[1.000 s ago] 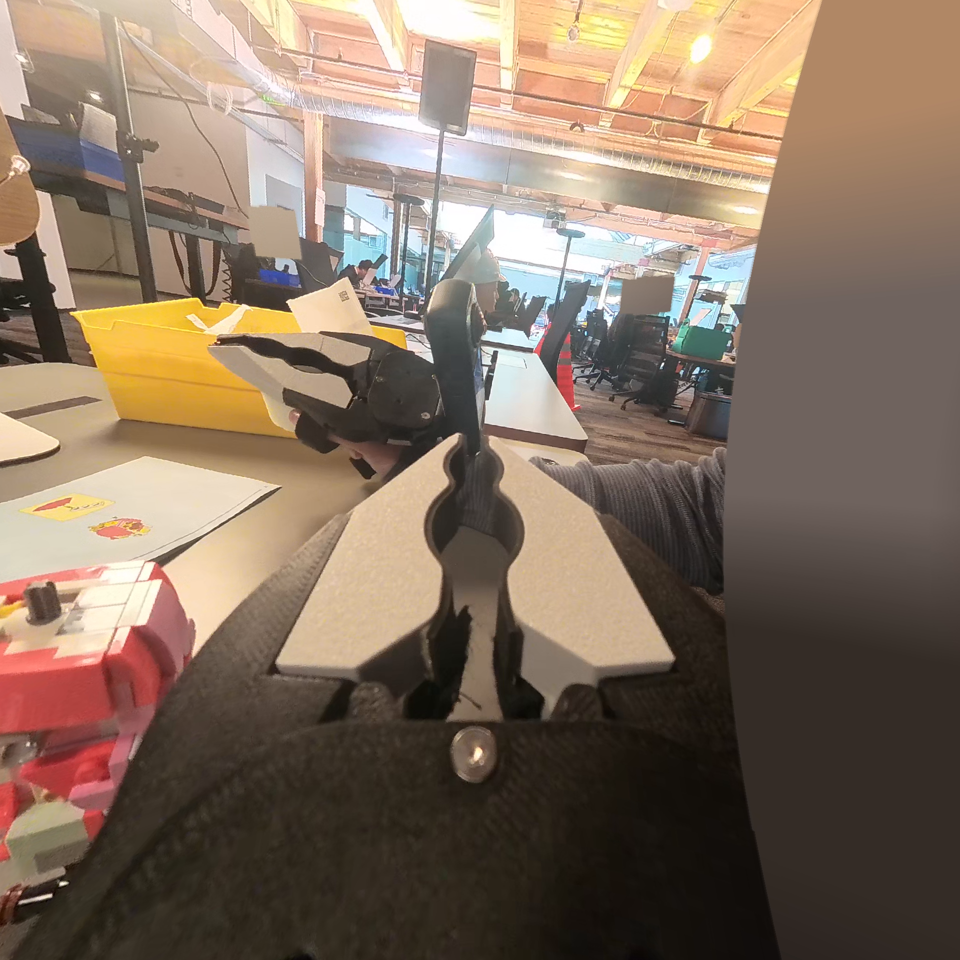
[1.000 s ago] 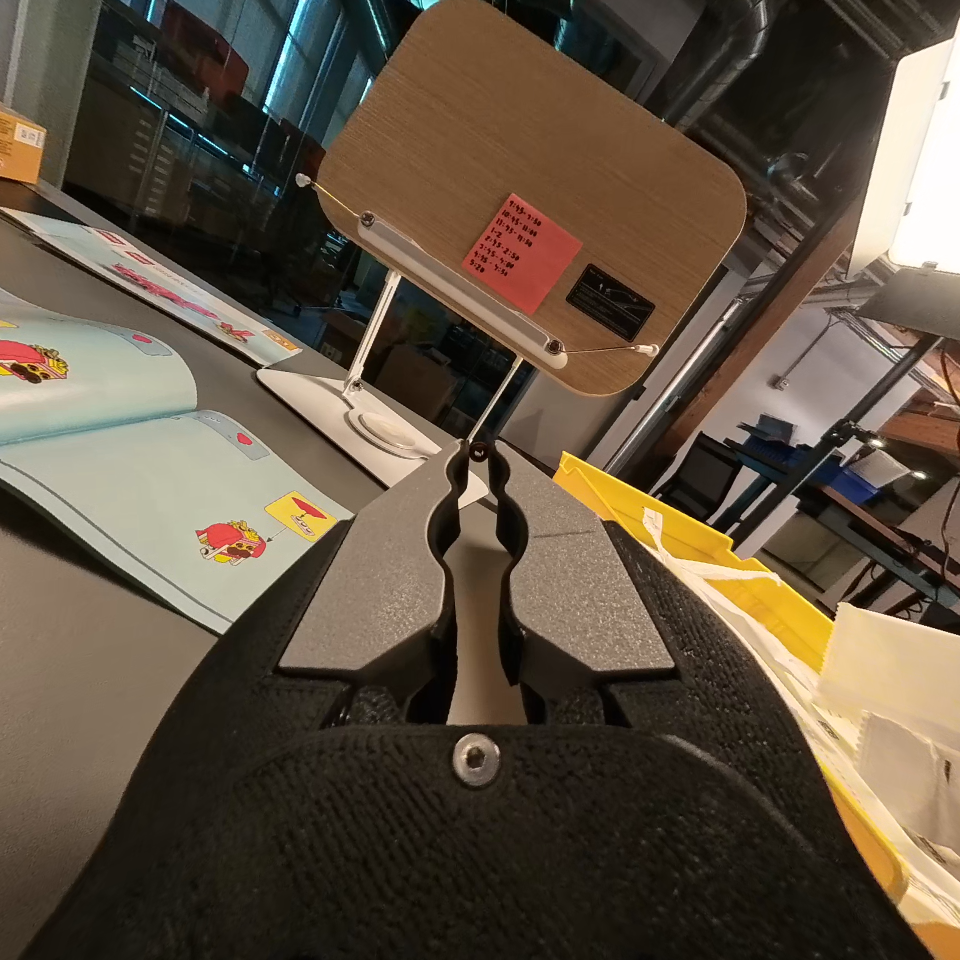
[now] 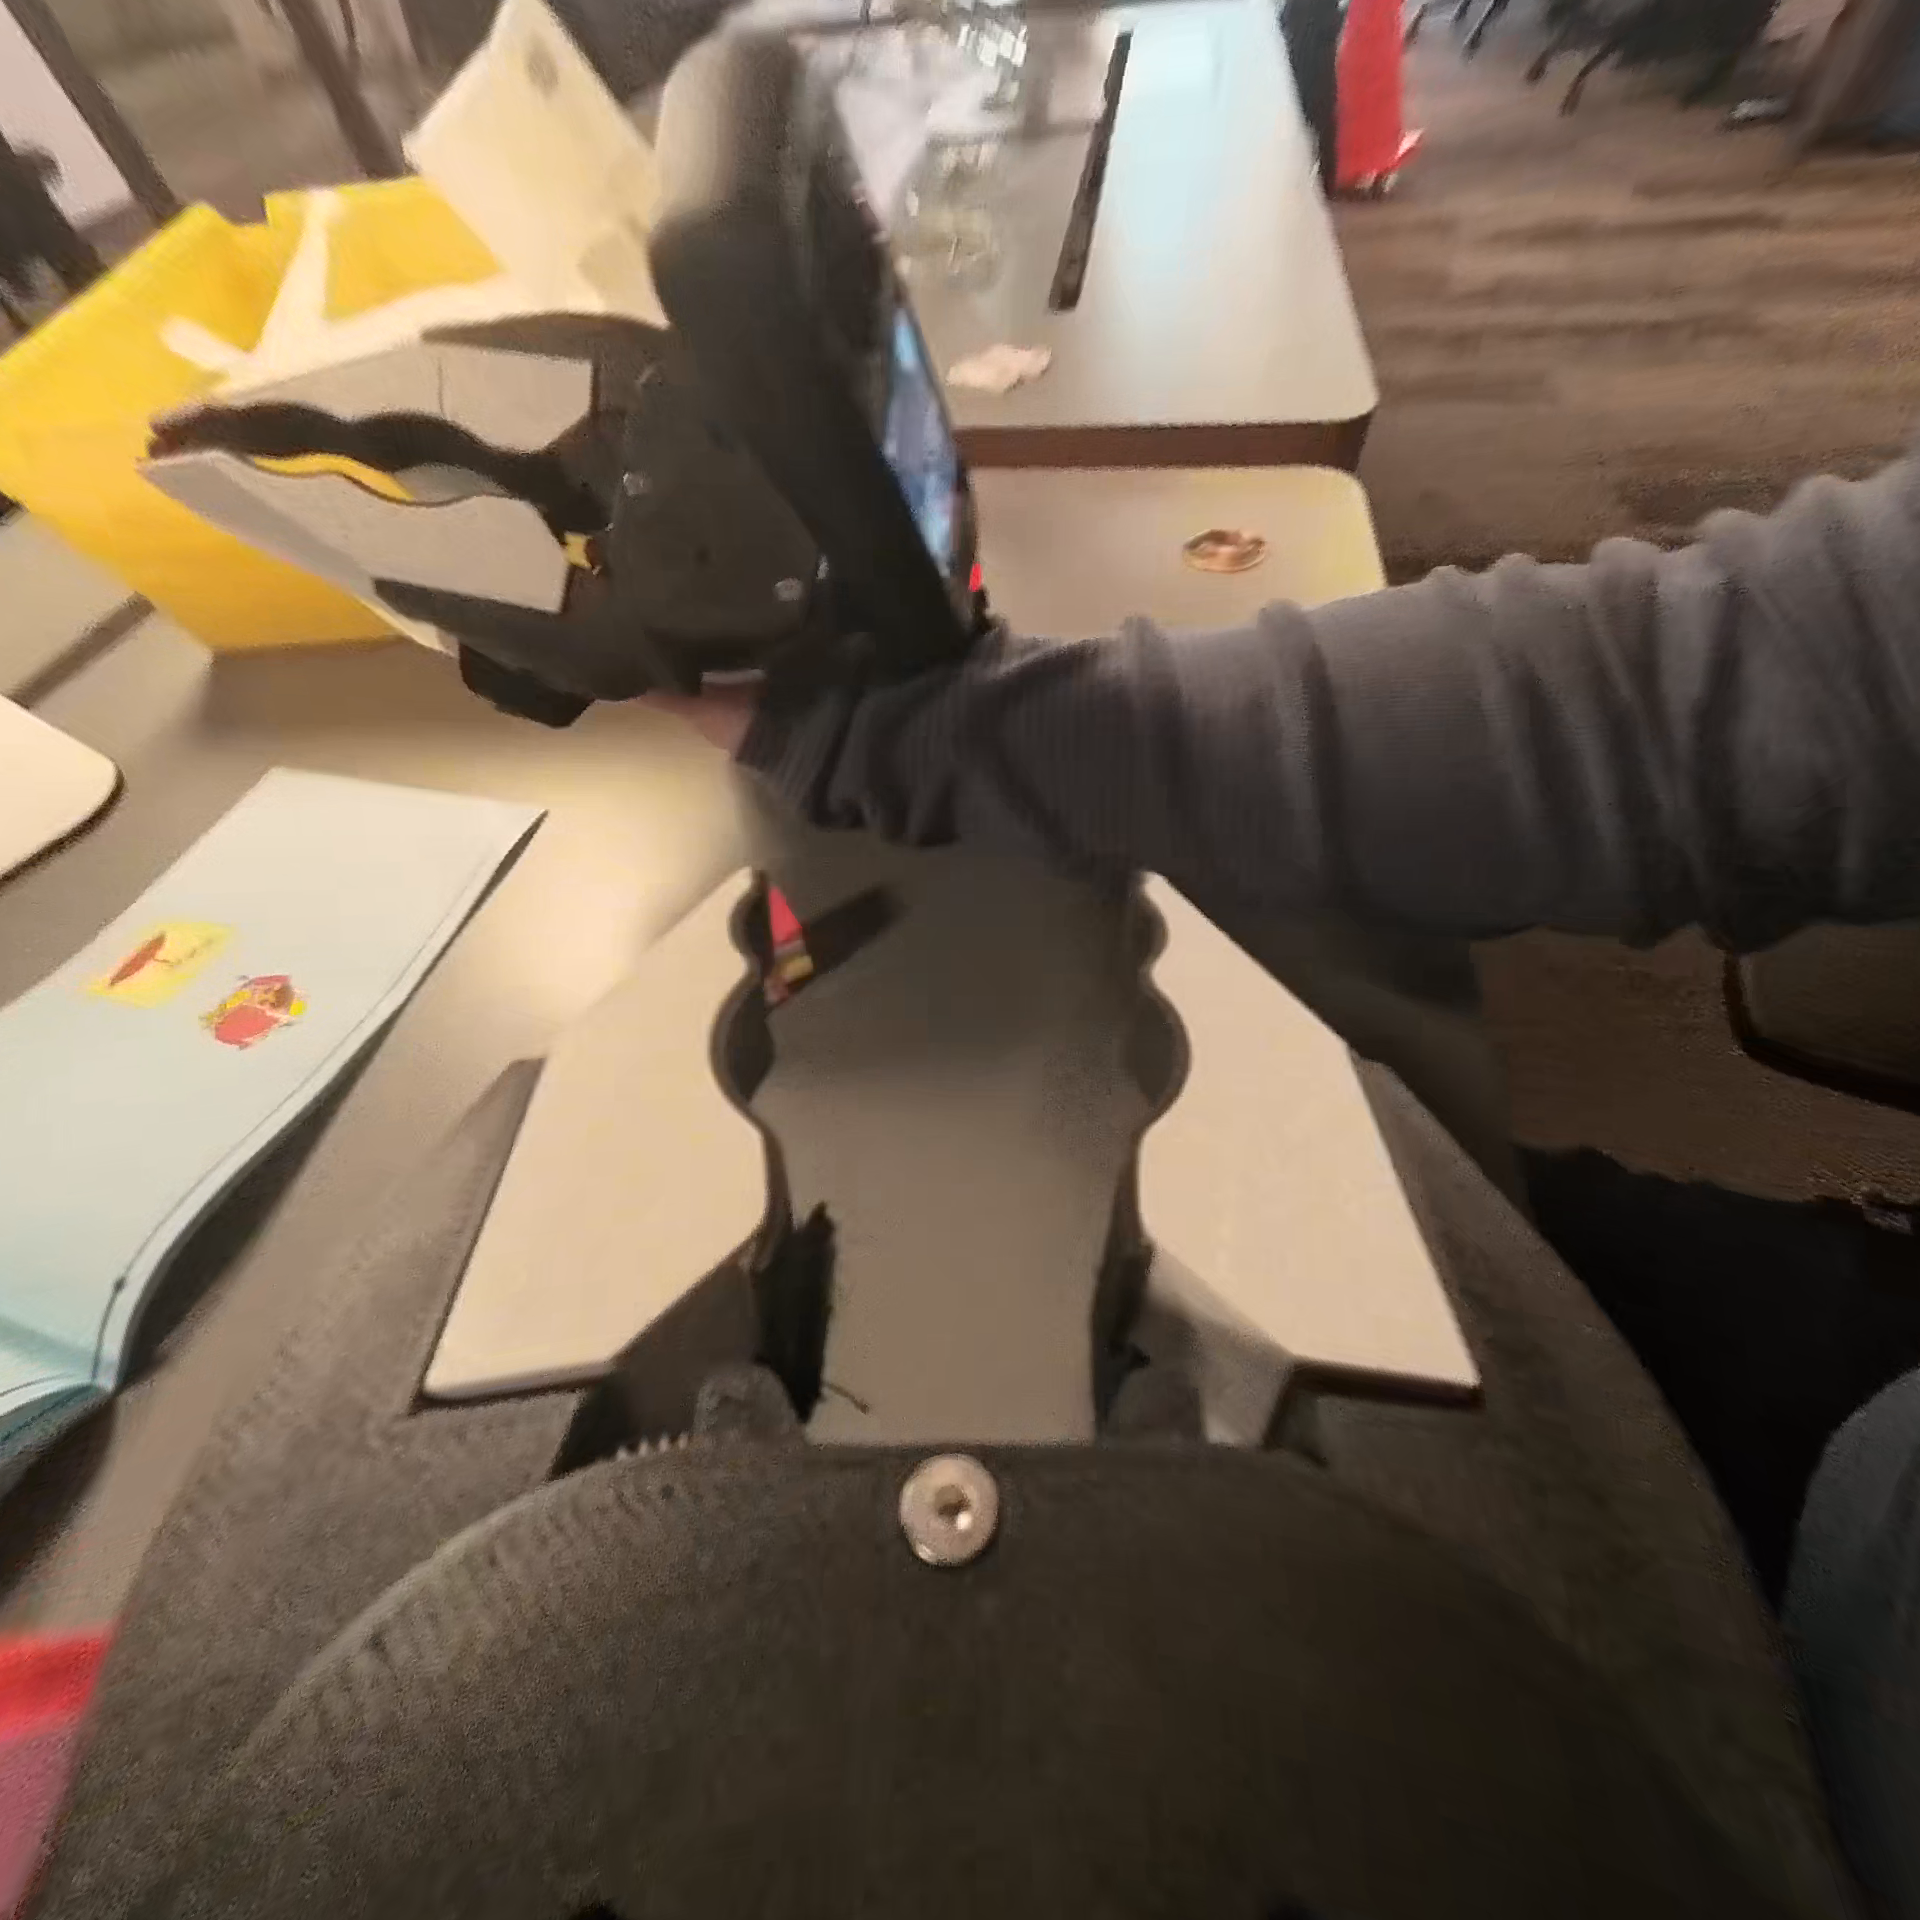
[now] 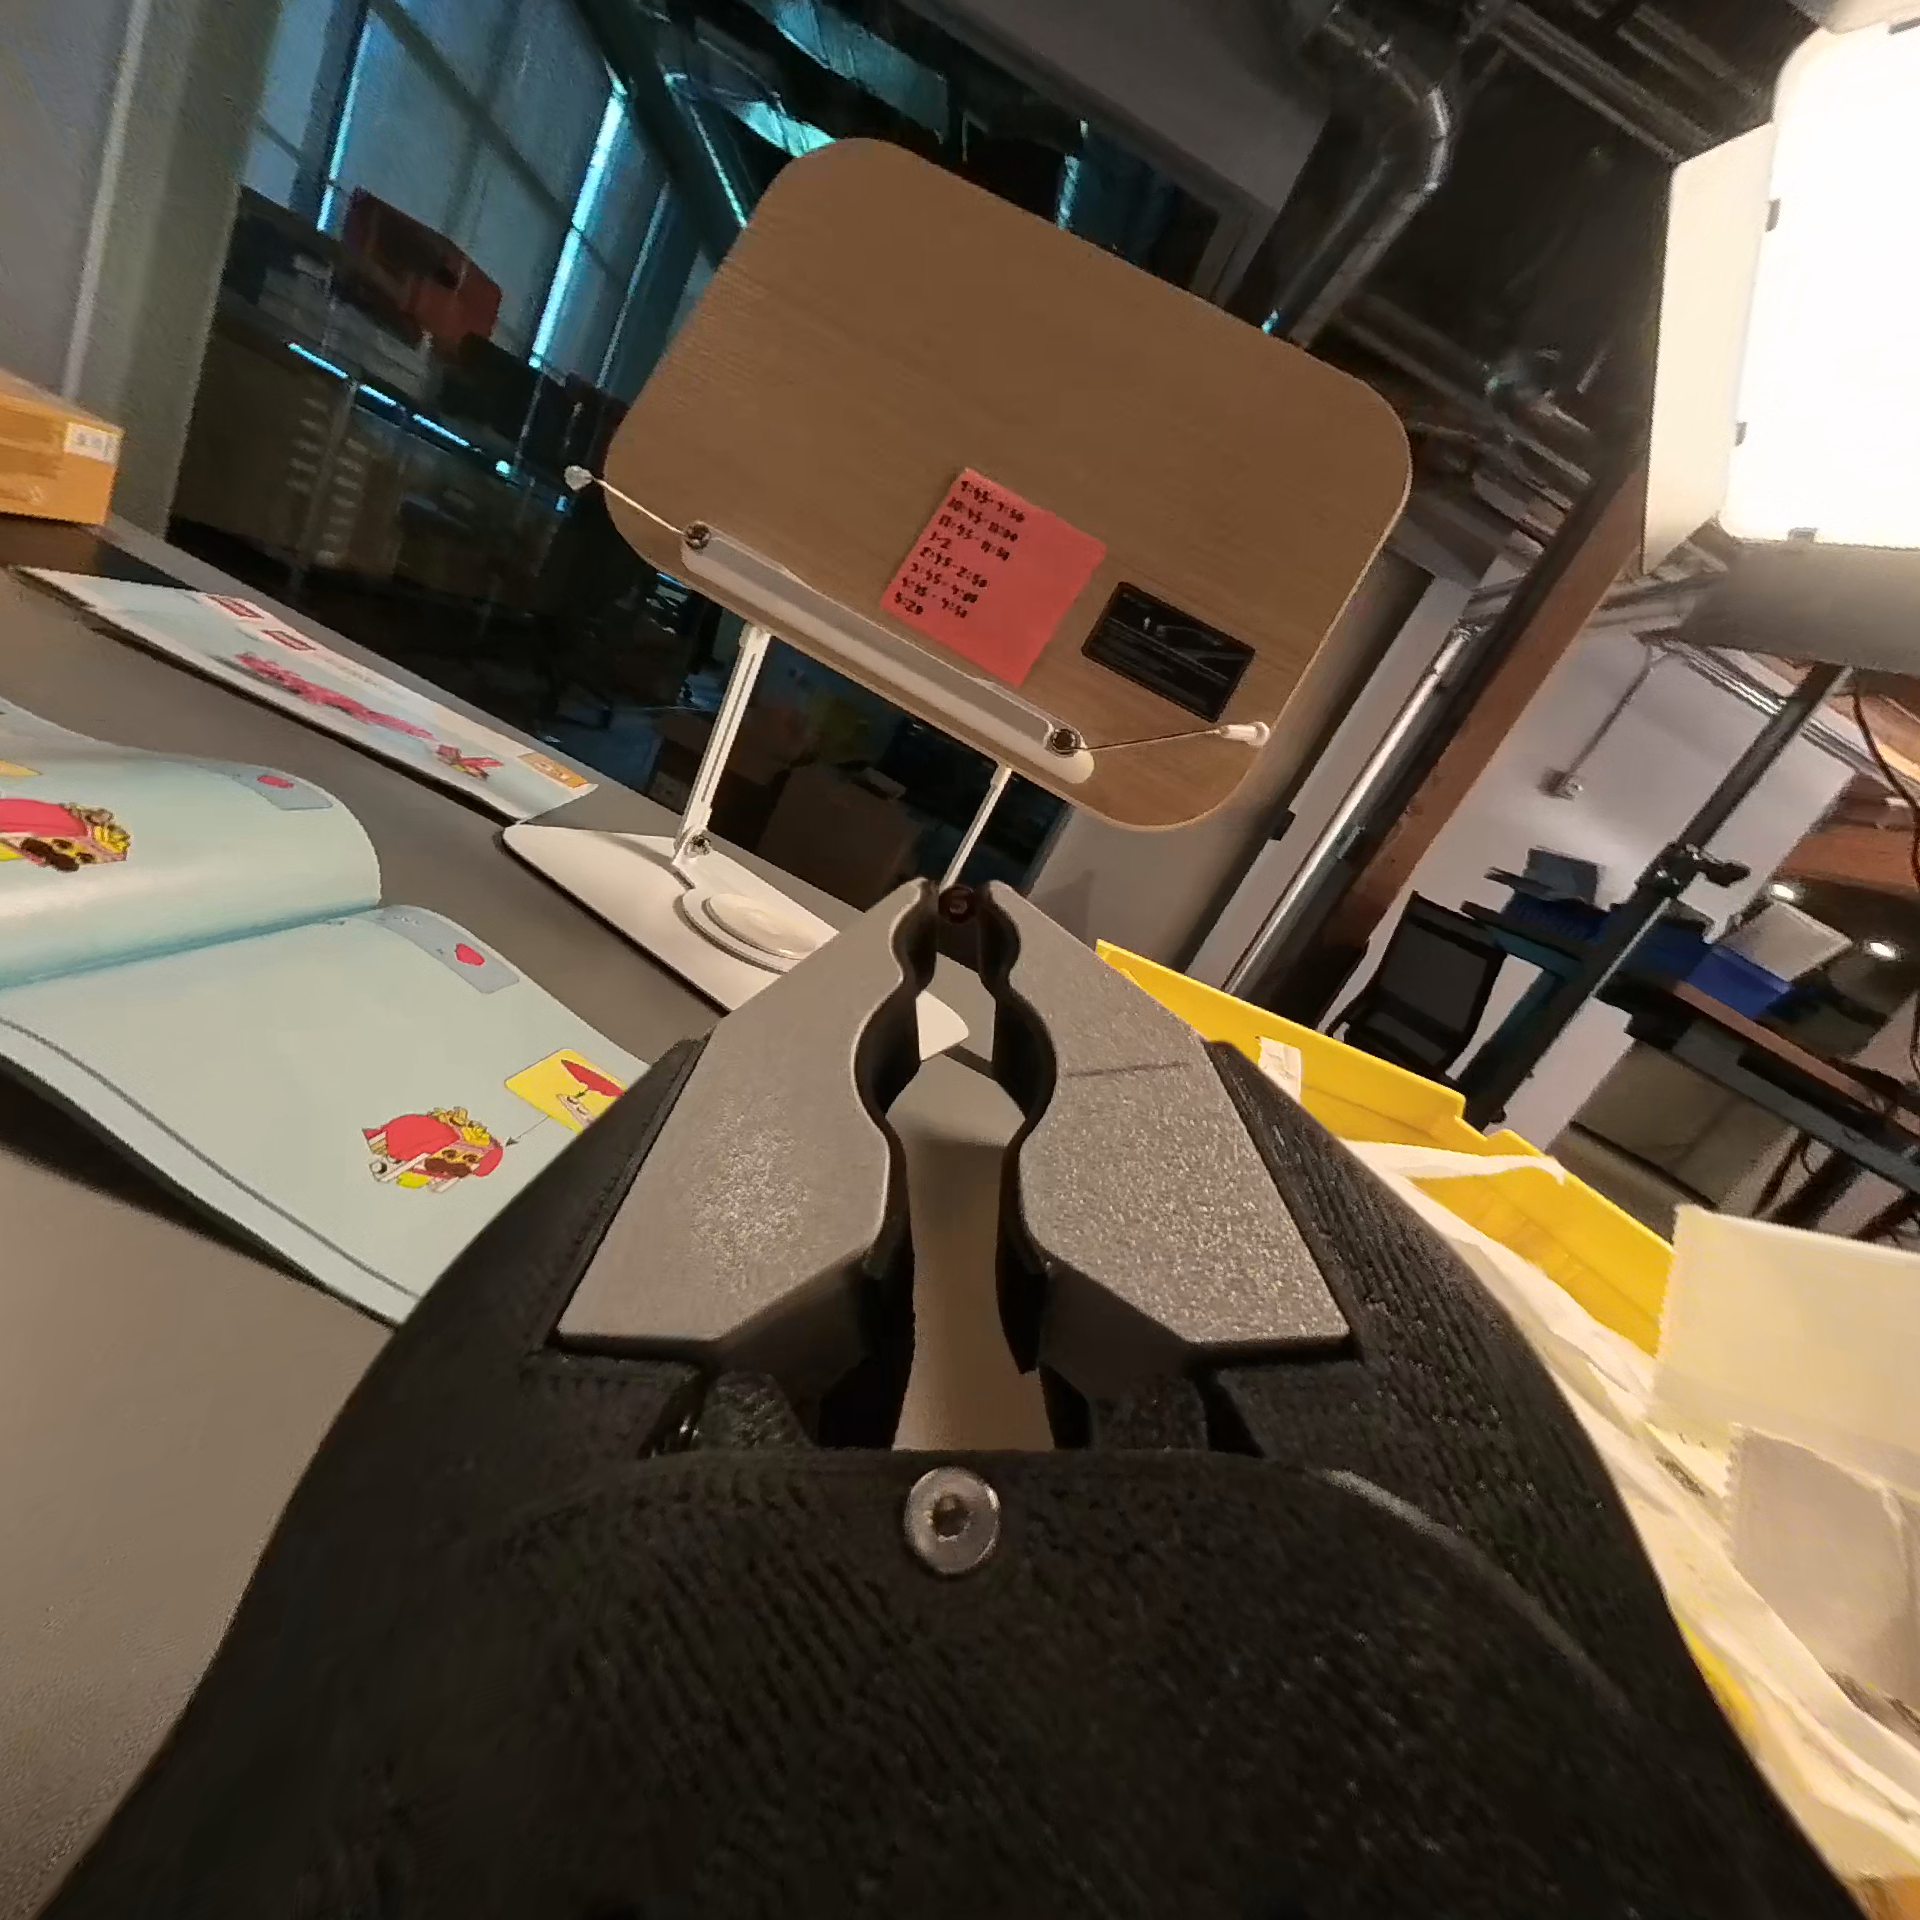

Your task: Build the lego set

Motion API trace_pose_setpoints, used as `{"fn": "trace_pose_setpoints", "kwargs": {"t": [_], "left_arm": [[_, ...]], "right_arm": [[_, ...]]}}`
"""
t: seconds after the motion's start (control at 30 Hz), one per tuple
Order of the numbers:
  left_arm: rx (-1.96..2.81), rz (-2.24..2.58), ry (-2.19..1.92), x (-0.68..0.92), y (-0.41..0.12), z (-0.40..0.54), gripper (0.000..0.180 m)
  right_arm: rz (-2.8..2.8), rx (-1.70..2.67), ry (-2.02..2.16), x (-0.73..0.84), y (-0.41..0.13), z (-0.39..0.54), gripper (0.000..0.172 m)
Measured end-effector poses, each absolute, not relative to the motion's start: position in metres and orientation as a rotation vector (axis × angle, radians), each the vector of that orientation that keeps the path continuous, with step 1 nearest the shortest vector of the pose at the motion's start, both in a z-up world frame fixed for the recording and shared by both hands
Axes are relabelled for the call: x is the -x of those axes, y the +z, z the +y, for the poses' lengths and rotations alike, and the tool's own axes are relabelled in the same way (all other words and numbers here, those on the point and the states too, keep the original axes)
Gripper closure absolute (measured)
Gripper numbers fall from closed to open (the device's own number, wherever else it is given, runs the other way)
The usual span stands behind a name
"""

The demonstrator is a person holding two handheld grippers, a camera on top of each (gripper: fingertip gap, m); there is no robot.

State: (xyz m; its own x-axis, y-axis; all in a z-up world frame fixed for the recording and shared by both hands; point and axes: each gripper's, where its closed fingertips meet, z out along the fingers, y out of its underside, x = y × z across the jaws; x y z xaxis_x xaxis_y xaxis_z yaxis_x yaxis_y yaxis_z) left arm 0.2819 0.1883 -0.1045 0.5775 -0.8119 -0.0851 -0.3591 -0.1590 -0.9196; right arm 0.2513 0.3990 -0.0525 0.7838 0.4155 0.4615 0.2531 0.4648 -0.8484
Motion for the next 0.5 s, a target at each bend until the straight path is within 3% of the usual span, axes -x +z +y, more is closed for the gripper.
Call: {"fn": "trace_pose_setpoints", "kwargs": {"t": [0.07, 0.17, 0.5], "left_arm": [[1.825, 1.008, -0.511, -0.290, -0.111, 0.204, 0.102], [1.906, 1.116, -0.426, -0.298, -0.130, 0.225, 0.099], [2.132, 1.351, -0.284, -0.290, -0.177, 0.235, 0.112]], "right_arm": [[-0.730, 1.093, 0.114, -0.252, -0.053, 0.397, 0.167], [-0.719, 1.093, 0.156, -0.258, -0.052, 0.397, 0.167], [-0.667, 1.109, 0.238, -0.267, -0.048, 0.399, 0.167]]}}
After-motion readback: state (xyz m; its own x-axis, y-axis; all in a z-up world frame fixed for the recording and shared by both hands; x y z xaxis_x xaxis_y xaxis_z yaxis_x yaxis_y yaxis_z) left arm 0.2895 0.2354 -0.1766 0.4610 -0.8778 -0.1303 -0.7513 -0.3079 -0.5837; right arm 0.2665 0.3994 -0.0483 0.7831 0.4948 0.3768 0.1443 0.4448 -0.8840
